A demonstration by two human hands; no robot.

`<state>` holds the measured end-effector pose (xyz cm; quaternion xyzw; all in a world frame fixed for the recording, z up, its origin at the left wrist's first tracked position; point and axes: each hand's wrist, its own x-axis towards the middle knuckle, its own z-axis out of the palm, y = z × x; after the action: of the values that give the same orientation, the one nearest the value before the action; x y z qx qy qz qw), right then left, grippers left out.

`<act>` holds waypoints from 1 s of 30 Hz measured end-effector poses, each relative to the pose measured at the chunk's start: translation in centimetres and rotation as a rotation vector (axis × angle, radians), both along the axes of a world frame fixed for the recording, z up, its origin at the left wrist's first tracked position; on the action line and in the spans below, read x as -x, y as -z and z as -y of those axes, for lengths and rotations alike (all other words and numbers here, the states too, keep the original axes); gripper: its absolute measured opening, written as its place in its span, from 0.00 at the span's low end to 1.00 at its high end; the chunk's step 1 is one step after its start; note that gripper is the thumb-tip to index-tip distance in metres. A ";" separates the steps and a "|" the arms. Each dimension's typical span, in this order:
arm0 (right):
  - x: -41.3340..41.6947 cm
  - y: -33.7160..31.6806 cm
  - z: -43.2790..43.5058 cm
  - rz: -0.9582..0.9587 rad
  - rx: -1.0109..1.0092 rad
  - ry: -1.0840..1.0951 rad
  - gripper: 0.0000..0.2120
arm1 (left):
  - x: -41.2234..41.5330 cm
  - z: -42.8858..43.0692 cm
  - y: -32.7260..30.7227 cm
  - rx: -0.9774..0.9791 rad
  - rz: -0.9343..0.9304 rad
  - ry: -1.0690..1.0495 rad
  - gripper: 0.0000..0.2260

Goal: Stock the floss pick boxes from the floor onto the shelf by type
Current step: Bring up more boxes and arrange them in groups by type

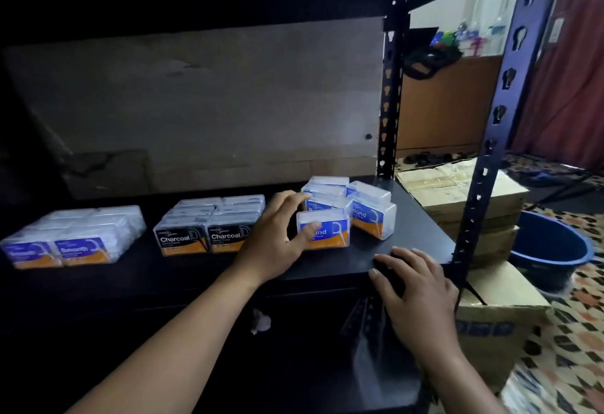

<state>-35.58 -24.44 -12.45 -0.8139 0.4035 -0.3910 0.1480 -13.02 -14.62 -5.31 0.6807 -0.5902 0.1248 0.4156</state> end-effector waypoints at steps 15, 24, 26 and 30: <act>0.1 -0.1 0.0 0.006 -0.032 -0.017 0.13 | -2.8 5.5 -6.0 -0.648 0.176 -0.014 0.18; 0.0 -0.1 -0.1 0.004 -0.037 -0.021 0.14 | -2.3 3.0 -6.3 -0.659 0.187 -0.019 0.33; 0.0 -0.1 -0.1 0.009 -0.038 -0.019 0.14 | -2.3 2.8 -6.0 -0.653 0.213 -0.009 0.32; -0.1 0.0 -0.1 0.017 -0.041 -0.016 0.13 | -2.3 2.7 -5.5 -0.586 0.194 -0.004 0.30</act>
<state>-35.53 -24.29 -12.40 -0.8106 0.4035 -0.3882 0.1713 -10.74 -17.37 0.24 0.7577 -0.6365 0.0147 0.1431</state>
